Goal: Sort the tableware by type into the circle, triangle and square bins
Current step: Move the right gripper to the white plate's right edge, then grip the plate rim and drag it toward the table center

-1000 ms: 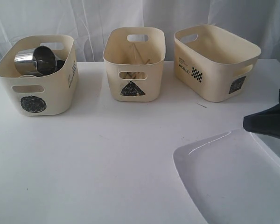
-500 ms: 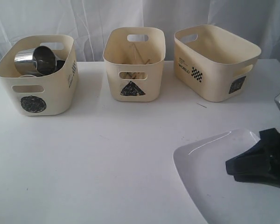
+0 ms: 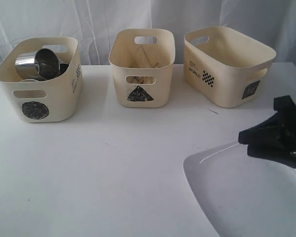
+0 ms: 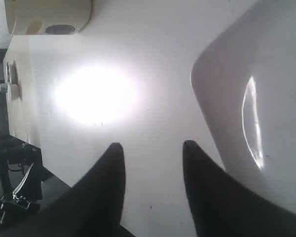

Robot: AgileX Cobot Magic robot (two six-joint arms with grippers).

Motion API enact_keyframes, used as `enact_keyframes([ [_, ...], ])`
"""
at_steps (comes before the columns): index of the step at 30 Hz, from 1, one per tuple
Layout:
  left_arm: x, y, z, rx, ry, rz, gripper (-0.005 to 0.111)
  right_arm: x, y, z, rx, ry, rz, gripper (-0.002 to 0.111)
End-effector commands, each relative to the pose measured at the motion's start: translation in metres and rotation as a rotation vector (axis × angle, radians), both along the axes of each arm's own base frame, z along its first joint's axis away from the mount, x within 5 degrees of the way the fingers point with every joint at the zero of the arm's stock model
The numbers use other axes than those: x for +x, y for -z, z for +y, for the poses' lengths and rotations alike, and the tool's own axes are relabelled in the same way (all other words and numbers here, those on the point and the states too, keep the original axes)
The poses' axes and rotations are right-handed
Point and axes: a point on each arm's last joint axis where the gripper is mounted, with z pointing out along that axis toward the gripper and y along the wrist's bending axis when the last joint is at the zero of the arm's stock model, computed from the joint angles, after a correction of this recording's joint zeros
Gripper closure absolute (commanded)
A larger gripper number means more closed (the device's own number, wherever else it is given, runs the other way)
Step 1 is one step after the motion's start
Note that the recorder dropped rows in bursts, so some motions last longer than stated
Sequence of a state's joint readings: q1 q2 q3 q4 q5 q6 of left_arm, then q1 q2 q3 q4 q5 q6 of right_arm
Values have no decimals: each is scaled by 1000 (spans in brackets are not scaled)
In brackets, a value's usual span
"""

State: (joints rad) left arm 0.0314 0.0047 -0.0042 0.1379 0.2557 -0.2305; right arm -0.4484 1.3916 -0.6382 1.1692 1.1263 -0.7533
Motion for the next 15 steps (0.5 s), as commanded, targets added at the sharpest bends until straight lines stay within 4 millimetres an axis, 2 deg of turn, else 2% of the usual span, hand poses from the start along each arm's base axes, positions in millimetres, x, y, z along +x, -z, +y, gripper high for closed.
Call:
enact_keyframes([
  [1, 0, 1, -1, -10, 8, -6, 107, 14, -21, -6, -4, -44, -38, 61],
  [5, 0, 1, -1, -10, 8, -6, 107, 24, -39, -11, -41, -56, -88, 48],
  [8, 0, 1, -1, -10, 8, -6, 107, 25, -42, -18, -142, -79, -45, 48],
  [11, 0, 1, -1, -10, 8, -6, 107, 20, -38, -35, -320, -60, 90, 48],
  [15, 0, 1, -1, -10, 8, -6, 107, 6, -33, -74, -478, 16, 353, 48],
])
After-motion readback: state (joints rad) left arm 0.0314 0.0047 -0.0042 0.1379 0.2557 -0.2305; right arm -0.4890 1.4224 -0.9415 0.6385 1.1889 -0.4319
